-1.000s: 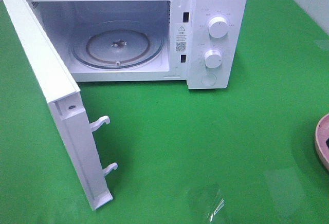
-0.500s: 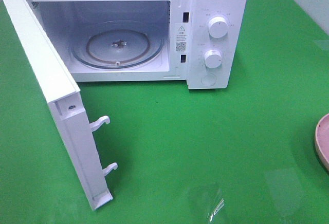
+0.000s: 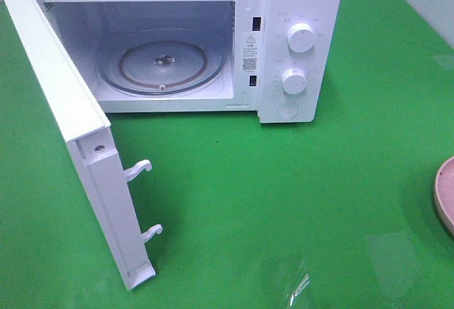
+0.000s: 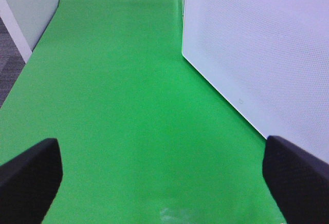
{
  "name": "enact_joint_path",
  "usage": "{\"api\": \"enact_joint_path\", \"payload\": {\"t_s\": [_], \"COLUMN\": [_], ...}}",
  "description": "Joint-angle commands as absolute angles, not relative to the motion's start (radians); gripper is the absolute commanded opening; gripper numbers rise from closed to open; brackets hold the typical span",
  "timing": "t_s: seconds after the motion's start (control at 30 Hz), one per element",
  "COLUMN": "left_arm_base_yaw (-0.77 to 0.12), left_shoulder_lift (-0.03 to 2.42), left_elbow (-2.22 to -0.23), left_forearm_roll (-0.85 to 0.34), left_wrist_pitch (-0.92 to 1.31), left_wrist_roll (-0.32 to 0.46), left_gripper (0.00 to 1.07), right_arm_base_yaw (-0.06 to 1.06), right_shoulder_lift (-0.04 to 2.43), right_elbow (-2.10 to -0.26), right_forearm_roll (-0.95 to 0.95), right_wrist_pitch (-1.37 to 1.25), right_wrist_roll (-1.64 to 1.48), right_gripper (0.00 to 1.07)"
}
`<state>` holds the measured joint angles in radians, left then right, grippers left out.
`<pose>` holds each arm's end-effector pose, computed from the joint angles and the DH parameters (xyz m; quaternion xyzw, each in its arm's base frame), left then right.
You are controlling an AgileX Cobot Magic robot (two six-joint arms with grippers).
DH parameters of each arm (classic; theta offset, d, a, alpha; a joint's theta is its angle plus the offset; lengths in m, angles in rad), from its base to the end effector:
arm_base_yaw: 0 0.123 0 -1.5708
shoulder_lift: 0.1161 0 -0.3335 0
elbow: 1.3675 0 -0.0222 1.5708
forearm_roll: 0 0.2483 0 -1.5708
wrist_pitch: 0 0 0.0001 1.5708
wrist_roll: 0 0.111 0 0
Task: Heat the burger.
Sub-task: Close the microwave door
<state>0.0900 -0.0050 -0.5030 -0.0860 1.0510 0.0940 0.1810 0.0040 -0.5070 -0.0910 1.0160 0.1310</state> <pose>-0.0380 -0.0117 0.2689 0.0033 0.8478 0.0058 0.5303 -0.0342 -0.0150 0.2740 -0.0202 0.8394 0.0392 0.5417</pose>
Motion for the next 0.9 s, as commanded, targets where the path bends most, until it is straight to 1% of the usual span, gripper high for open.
{"api": "enact_joint_path", "payload": {"t_s": [0.03, 0.9], "left_arm_base_yaw": [0.090, 0.090], "left_shoulder_lift": [-0.020, -0.018], "left_elbow": [-0.499, -0.499], "left_forearm_roll": [-0.088, -0.089], "left_wrist_pitch": [1.037, 1.037], "left_wrist_roll": [0.093, 0.093], "left_gripper": [0.98, 0.98], "right_arm_base_yaw": [0.150, 0.142], "right_shoulder_lift": [-0.032, -0.031], "right_elbow": [-0.498, -0.498], "right_forearm_roll": [-0.088, -0.088], "right_wrist_pitch": [1.005, 1.005], "right_wrist_roll": [0.125, 0.124], "right_gripper": [0.76, 0.76]}}
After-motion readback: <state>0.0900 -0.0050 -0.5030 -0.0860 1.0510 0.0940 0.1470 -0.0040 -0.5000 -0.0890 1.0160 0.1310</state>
